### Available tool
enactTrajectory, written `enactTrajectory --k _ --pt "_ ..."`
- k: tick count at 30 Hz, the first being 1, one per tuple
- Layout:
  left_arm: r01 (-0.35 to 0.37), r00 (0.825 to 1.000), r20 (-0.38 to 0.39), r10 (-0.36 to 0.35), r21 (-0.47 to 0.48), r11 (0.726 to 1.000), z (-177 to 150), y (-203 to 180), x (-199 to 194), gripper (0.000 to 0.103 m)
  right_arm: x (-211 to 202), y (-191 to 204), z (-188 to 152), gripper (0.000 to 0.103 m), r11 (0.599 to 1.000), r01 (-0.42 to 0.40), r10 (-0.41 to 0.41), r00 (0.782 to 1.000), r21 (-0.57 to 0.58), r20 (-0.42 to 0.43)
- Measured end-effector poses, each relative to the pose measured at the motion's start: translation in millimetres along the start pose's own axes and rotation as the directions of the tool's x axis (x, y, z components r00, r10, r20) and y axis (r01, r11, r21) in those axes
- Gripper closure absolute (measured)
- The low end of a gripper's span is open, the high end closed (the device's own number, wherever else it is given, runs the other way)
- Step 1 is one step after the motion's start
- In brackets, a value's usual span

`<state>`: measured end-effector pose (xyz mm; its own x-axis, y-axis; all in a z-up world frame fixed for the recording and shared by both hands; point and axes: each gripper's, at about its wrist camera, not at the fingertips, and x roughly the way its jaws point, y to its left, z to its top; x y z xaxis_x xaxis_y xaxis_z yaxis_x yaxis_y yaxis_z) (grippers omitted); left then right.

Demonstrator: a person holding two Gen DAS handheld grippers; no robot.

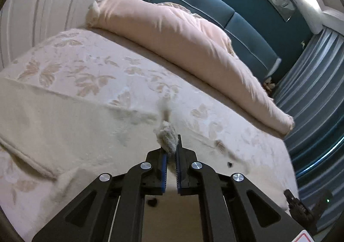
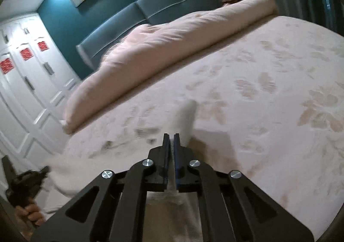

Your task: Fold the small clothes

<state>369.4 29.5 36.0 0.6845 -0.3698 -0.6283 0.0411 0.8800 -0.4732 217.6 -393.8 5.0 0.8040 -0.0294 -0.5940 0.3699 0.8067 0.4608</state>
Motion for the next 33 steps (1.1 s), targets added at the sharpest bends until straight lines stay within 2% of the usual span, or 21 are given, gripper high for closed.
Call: enactTrajectory --k 1,2,3,4,5,7,10,11,13,14,16,21,22,23,24,25,27,29,33 --pt "-0.028 0.999 -0.037 0.028 0.004 1.000 -8 7 13 0.099 17 -11 -8 0.100 0.999 0.043 -0.043 0.997 0.002 -0.065" --pt "-0.078 0.990 -0.118 0.078 0.005 0.997 -23 21 39 0.099 48 -26 -22 0.100 0.994 0.106 -0.104 0.979 0.004 -0.176" --pt "-0.139 0.970 -0.200 0.137 0.006 0.990 -41 35 61 0.099 68 -35 -34 0.100 0.988 0.152 -0.150 0.955 -0.012 -0.256" --pt "-0.165 0.958 -0.235 0.162 0.007 0.986 -51 41 70 0.099 73 -39 -41 0.100 0.985 0.170 -0.171 0.949 -0.028 -0.263" --pt "-0.184 0.950 -0.257 0.179 0.007 0.983 -63 48 79 0.098 64 -35 -38 0.100 0.986 0.161 -0.165 0.959 -0.032 -0.230" --pt "-0.177 0.961 -0.214 0.177 0.020 0.984 -70 46 75 0.098 47 -28 -26 0.099 0.990 0.141 -0.138 0.972 0.006 -0.191" --pt "-0.183 0.959 -0.215 0.185 0.027 0.983 -68 43 81 0.098 11 -3 -14 0.099 0.991 0.135 -0.136 0.989 -0.020 -0.055" --pt "-0.188 0.958 -0.216 0.190 0.031 0.982 -68 42 87 0.098 5 7 -14 0.099 0.995 0.093 -0.094 0.995 -0.036 -0.041" --pt "-0.191 0.958 -0.211 0.194 0.036 0.981 -71 38 84 0.097 16 20 -22 0.099 0.994 0.058 -0.067 0.993 -0.096 -0.095" --pt "-0.193 0.958 -0.210 0.197 0.040 0.980 -73 37 86 0.097 36 24 -33 0.099 0.985 0.079 -0.105 0.981 -0.156 -0.164" --pt "-0.194 0.957 -0.210 0.199 0.044 0.980 -71 40 79 0.096 71 14 -58 0.102 0.966 0.139 -0.202 0.933 -0.220 -0.297" --pt "-0.187 0.958 -0.214 0.192 0.043 0.981 -73 47 78 0.093 33 12 -45 0.100 0.987 0.098 -0.121 0.974 -0.128 -0.189" --pt "-0.189 0.959 -0.210 0.193 0.040 0.981 -74 47 78 0.093 34 11 -47 0.100 0.982 0.121 -0.149 0.969 -0.146 -0.195" --pt "-0.192 0.959 -0.205 0.196 0.036 0.981 -75 47 78 0.092 51 3 -54 0.103 0.966 0.176 -0.221 0.941 -0.187 -0.255" --pt "-0.193 0.960 -0.202 0.194 0.027 0.981 -75 47 76 0.091 58 -2 -63 0.103 0.963 0.181 -0.233 0.931 -0.199 -0.282" --pt "-0.186 0.962 -0.204 0.183 0.004 0.982 -75 49 73 0.090 54 -3 -64 0.103 0.965 0.169 -0.218 0.942 -0.200 -0.256" --pt "-0.142 0.973 -0.193 0.126 -0.075 0.987 -71 58 54 0.088 41 8 -59 0.101 0.962 0.177 -0.225 0.945 -0.210 -0.237" --pt "-0.119 0.985 -0.141 0.100 -0.129 0.984 -66 75 25 0.088 18 20 -63 0.095 0.965 0.146 -0.192 0.959 -0.218 -0.206" --pt "-0.147 0.989 -0.053 0.138 -0.265 0.953 -49 144 -36 0.068 -5 32 -102 0.088 0.960 0.104 -0.169 0.955 -0.259 -0.243"
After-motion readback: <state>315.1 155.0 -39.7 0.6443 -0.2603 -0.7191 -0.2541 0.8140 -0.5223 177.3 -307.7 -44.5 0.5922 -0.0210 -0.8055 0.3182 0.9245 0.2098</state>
